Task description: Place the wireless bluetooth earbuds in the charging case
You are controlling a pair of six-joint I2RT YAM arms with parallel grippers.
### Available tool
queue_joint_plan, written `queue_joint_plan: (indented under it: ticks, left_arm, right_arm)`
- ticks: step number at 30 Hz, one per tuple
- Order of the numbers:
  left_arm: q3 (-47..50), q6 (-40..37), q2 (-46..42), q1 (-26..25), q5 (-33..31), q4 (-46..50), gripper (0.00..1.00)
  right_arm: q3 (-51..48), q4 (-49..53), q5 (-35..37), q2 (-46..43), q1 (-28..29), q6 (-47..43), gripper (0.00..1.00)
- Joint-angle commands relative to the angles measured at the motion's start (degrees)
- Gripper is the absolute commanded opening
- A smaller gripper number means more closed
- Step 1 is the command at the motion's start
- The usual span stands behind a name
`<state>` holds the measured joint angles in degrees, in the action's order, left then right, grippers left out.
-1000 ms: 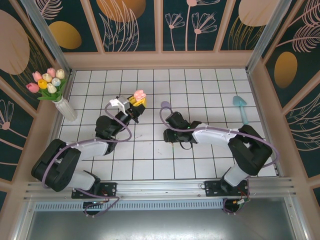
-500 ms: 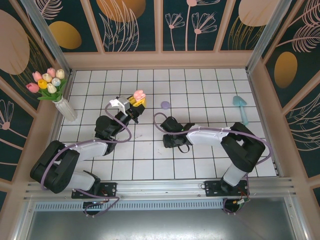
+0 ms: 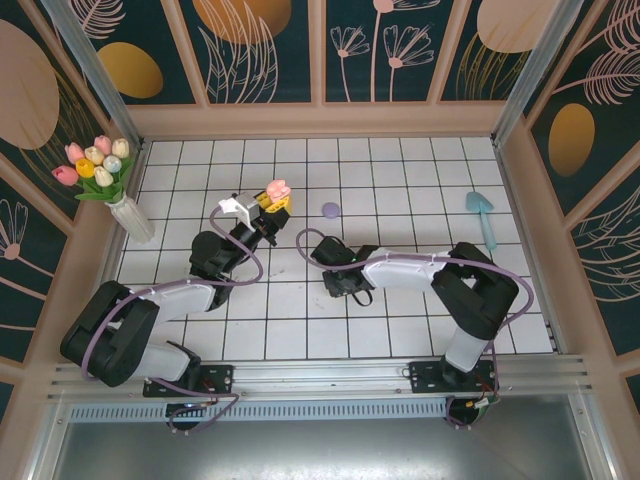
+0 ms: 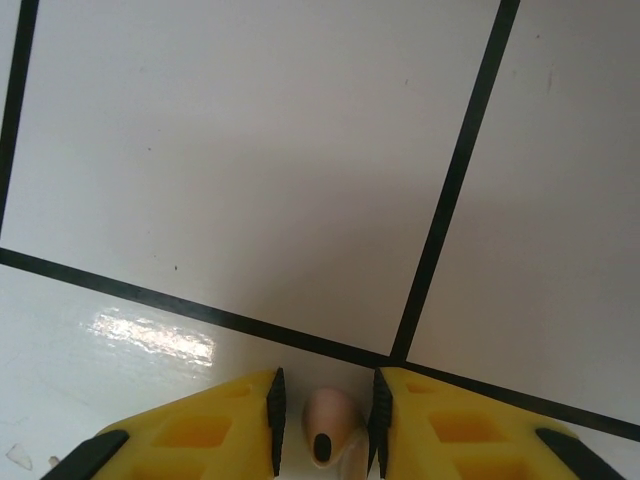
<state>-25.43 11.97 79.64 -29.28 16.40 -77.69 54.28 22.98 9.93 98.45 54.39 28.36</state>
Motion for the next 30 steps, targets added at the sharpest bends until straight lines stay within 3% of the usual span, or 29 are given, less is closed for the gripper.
queue_joint_plan:
  ticks: [1, 12, 23, 30]
  left_arm:
    - [-0.5, -1.2, -0.8, -0.3, -0.2, -0.6, 0.0]
    - [-1.0, -0.9, -0.4, -0.3, -0.1, -0.8, 0.0]
    - [-1.2, -0.7, -0.5, -0.3, 0.0, -0.7, 0.0]
    - [-1.6, -1.1, -0.5, -0.3, 0.3, -0.2, 0.0]
  right_arm:
    - [0.5, 4.3, 1.1, 1.6, 1.2, -0.3, 0.32]
    - [-0.4, 4.4, 1.6, 1.1, 1.8, 0.5, 0.29]
    - [-1.4, 3.4, 2.5, 1.1, 1.8, 1.6, 0.14]
    - [-3.8, -1.0, 6.2, -4.8, 1.6, 4.0, 0.06]
